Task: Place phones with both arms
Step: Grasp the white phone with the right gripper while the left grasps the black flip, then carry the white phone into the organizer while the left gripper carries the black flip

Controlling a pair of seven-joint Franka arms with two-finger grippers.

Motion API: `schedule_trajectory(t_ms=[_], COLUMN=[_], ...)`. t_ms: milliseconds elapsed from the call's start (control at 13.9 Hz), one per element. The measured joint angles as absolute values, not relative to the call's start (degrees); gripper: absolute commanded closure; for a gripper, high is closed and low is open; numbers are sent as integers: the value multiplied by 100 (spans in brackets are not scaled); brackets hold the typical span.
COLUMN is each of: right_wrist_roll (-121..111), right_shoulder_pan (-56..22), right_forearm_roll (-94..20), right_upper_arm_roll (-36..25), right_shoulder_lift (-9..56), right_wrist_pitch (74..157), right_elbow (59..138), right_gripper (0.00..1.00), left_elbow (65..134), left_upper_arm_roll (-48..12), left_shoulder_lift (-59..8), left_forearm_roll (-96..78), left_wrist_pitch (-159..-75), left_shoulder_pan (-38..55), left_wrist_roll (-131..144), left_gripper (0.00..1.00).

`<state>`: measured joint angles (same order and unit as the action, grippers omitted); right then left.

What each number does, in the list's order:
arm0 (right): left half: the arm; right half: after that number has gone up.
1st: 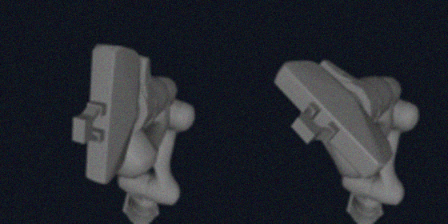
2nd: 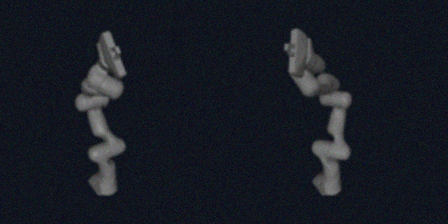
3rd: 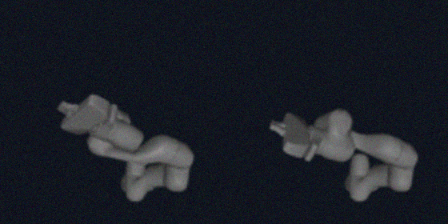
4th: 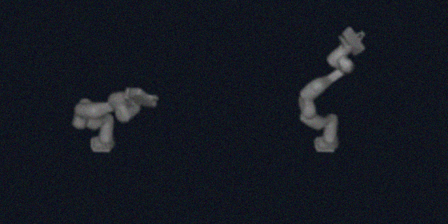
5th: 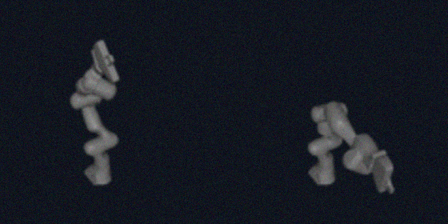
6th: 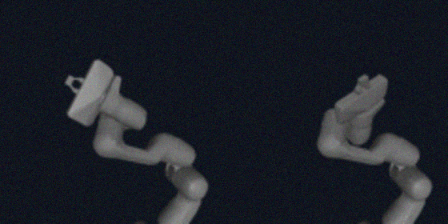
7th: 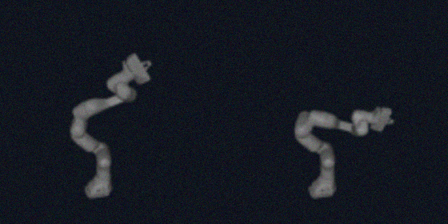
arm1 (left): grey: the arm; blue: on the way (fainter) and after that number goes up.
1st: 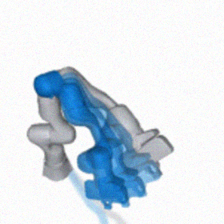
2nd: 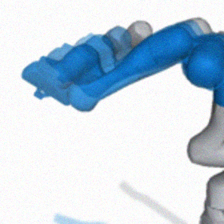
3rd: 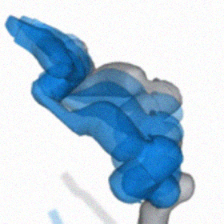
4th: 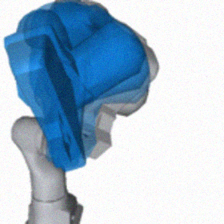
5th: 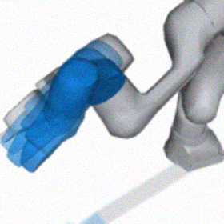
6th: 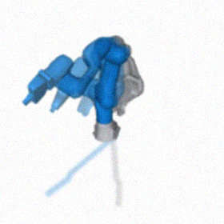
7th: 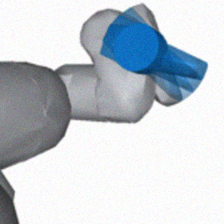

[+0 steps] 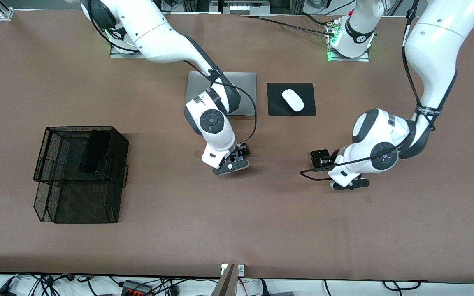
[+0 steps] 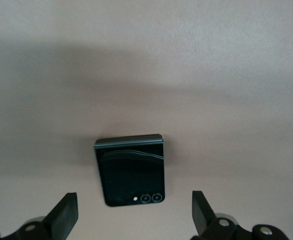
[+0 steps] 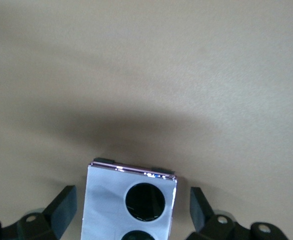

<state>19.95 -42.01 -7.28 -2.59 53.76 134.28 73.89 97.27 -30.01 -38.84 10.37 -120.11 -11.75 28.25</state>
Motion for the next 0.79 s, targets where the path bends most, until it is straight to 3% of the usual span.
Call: schedule_trajectory(t_ms=[794], right_wrist_roll=[1996], right_shoulder_pan=[-4297], right_forearm_roll=[-593], right_upper_arm_roll=[-271], right_shoulder_lift=[5545], right_wrist_pitch=[13422], right_elbow=[7371], right_gripper=[0], left_elbow=[10216], left_upper_arm_roll=[-2924], left_shoulder_lift=[-4254], left_forearm_roll=[1096], left_wrist_pitch=[-12822], left_shoulder_pan=[-1188], left_wrist_roll=[2833], left_gripper=[0])
